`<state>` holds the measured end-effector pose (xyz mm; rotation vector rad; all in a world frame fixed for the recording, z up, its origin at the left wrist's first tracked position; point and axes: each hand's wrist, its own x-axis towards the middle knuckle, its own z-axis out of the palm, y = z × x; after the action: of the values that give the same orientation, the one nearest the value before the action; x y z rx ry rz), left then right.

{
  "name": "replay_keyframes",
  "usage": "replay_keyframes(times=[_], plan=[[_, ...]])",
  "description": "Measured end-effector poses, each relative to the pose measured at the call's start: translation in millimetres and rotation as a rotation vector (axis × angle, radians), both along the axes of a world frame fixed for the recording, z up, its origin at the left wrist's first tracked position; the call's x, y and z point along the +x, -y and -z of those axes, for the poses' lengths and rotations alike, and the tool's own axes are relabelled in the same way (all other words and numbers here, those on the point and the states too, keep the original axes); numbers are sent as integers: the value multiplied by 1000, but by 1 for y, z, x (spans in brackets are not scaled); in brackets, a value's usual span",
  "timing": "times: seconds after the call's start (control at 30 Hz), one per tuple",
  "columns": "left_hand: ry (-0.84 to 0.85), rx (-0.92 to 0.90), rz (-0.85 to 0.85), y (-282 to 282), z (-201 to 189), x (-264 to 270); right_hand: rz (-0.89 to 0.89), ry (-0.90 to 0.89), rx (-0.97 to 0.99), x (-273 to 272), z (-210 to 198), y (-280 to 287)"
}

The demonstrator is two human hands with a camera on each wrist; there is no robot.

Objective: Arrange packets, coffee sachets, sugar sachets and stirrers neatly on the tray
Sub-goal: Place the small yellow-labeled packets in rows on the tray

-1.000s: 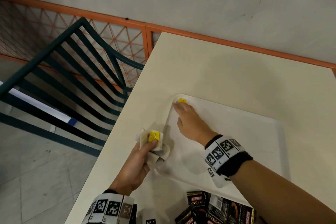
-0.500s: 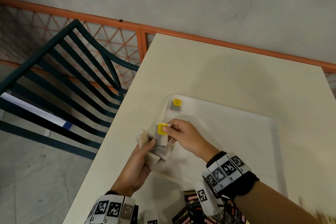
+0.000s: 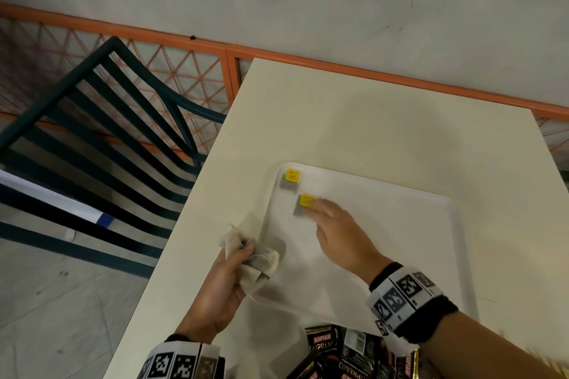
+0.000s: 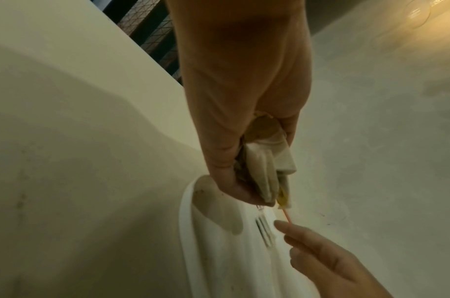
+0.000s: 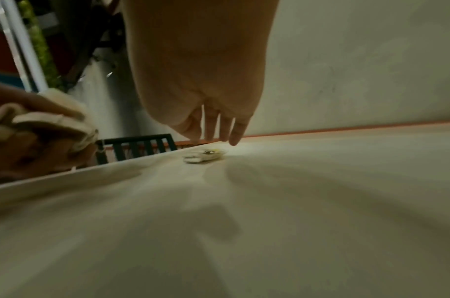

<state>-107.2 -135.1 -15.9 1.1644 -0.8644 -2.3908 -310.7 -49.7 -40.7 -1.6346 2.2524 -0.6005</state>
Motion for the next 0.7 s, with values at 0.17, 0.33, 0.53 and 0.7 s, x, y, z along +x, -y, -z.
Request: replay_keyframes(times=[0.17, 0.33, 0.53, 0.7], plan=[[-18, -9, 12, 0, -1, 0, -89, -73, 147, -4, 10, -4], [8, 5, -13, -1, 0, 0, -57, -46, 168, -16, 1, 8], [5, 22, -12, -3, 0, 1, -43, -33, 240, -26, -6, 22], [1, 39, -23, -3, -1, 1, -52, -24, 277, -28, -11, 30]])
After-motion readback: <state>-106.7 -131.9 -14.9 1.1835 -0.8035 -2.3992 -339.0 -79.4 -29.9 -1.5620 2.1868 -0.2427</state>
